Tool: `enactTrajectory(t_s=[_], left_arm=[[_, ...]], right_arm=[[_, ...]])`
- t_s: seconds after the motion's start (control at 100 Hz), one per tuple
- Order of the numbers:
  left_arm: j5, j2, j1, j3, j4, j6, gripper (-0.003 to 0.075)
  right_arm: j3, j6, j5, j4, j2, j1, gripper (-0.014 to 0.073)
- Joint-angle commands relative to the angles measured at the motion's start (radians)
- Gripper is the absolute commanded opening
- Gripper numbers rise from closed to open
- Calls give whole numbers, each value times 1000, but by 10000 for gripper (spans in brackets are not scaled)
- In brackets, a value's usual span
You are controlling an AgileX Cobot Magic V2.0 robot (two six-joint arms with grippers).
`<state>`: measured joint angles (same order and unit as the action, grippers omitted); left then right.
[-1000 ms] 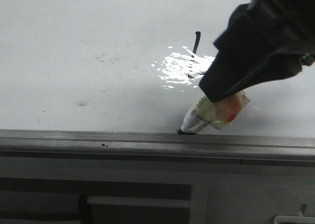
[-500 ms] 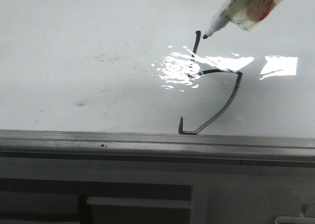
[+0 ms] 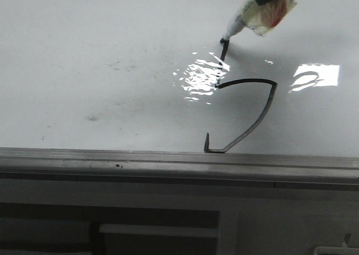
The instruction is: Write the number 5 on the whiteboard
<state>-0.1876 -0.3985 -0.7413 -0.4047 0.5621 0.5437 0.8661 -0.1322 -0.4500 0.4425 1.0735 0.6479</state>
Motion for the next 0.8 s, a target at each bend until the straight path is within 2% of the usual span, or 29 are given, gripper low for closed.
enactTrajectory(t_s=[0.0,0.21,0.41,0.65,0.79], left_arm=[[68,-5,4,-26,17,-10,-20],[68,-5,4,-26,17,-10,-20],[68,-5,4,-26,17,-10,-20],[68,-5,4,-26,17,-10,-20],[68,-5,4,-26,17,-10,-20]], right_arm=[[31,2,49,11,-4,-6,-63],[31,2,-38,13,-4,-6,-63],[31,2,-58,21,-4,-8,-63],[31,-67,-149,47,-29,-112,-63],[31,-67,-163,47,-45,-131,-63]])
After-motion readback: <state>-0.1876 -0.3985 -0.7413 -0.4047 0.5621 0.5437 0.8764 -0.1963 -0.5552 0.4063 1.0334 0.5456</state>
